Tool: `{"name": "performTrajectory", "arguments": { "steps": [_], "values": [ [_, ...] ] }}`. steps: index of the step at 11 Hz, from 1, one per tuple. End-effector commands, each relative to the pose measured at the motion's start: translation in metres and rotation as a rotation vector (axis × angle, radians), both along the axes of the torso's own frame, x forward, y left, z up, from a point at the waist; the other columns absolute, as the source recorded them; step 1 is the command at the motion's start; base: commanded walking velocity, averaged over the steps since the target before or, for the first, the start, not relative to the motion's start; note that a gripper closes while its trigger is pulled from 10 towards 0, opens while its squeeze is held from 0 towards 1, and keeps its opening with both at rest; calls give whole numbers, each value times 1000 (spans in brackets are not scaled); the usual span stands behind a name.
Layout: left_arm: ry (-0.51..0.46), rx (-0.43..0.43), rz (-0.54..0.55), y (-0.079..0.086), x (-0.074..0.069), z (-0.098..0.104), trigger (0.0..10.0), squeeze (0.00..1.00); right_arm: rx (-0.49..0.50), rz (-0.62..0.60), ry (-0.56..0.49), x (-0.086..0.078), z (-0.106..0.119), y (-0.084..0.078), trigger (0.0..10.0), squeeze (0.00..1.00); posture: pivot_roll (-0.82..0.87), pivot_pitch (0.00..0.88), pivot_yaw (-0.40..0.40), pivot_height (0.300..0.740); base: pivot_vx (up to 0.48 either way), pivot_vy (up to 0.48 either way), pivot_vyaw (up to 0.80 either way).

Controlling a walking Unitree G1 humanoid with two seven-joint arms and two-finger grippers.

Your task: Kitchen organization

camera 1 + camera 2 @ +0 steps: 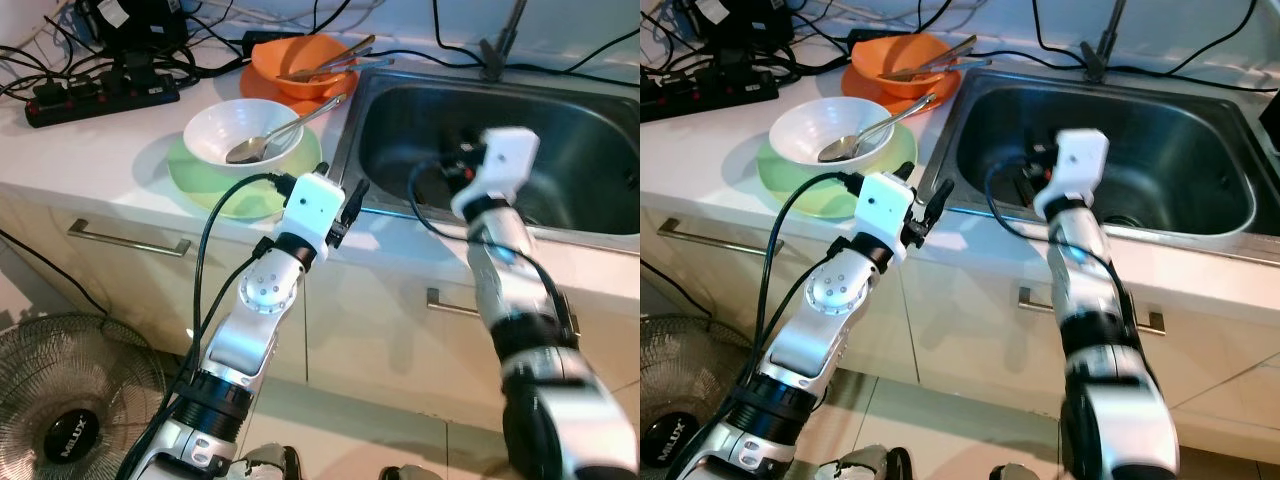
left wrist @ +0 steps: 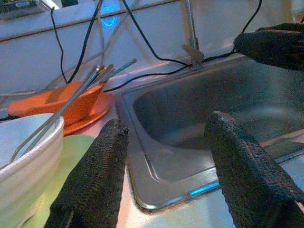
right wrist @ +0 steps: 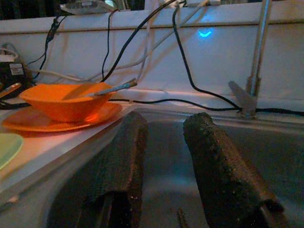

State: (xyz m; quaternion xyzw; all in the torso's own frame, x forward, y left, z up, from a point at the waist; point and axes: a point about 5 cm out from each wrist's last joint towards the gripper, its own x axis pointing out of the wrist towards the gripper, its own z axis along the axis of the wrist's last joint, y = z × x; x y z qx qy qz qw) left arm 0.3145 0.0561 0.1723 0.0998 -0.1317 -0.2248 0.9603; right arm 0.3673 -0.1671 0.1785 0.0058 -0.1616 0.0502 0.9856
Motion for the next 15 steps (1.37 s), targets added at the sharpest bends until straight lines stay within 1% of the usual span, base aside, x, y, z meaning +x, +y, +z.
{"name": "performTrajectory", "arguments": {
  "steps": [1, 2, 4, 5, 6, 8, 9, 10, 11, 12, 13, 15],
  "values": [
    [5, -25, 5, 2, -1, -4, 10000, 0, 22, -8, -28, -6, 1, -1, 10000, 0, 9, 4, 24, 740, 0, 0, 0],
    [-7, -26, 5, 3, 0, -6, 10000, 0, 32, -3, -37, -14, 0, 1, 10000, 0, 8, 0, 24, 740, 0, 0, 0],
    [-22, 18, 36, 5, 2, -10, 10000, 0, 42, -2, -8, -20, -11, 5, 10000, 0, 8, 0, 27, 740, 0, 0, 0],
    [-83, 116, 70, 7, 9, -4, 10000, 0, 45, -6, 27, -22, -20, 9, 10000, 0, 15, 0, 27, 740, 0, 0, 0],
    [-134, 194, 100, 8, 16, 2, 10000, 0, 62, -14, 38, -23, -21, 10, 10000, 0, 17, 0, 30, 740, 0, 0, 0],
    [-241, 394, 198, 14, 41, 24, 10000, 0, 84, -15, 45, -22, -20, 13, 10000, 0, 18, 15, 30, 740, 0, 0, 0],
    [-249, 449, 222, 14, 50, 28, 10000, 0, 88, -13, 54, -22, -22, 16, 10000, 0, 15, 22, 29, 740, 0, 0, 0],
    [-227, 479, 239, 13, 61, 28, 10000, 0, 85, -7, 64, -22, -24, 20, 10000, 0, 10, 28, 30, 740, 0, 0, 0],
    [-218, 500, 246, 11, 67, 28, 10000, 0, 93, -16, 62, -23, -23, 18, 10000, 0, -2, 40, 31, 740, 0, 0, 0],
    [-216, 521, 244, 9, 70, 27, 10000, 0, 100, -18, 61, -24, -22, 18, 10000, 0, -6, 41, 31, 740, 0, 0, 0],
    [-228, 532, 252, 5, 75, 32, 10000, 0, 95, -24, 52, -27, -20, 15, 10000, 0, -21, 65, 29, 740, 0, 0, 0],
    [-232, 532, 261, -1, 82, 40, 10000, 0, 98, -37, 56, -32, -22, 11, 10000, 0, -32, 88, 30, 740, 0, 0, 0]
  ]
}}
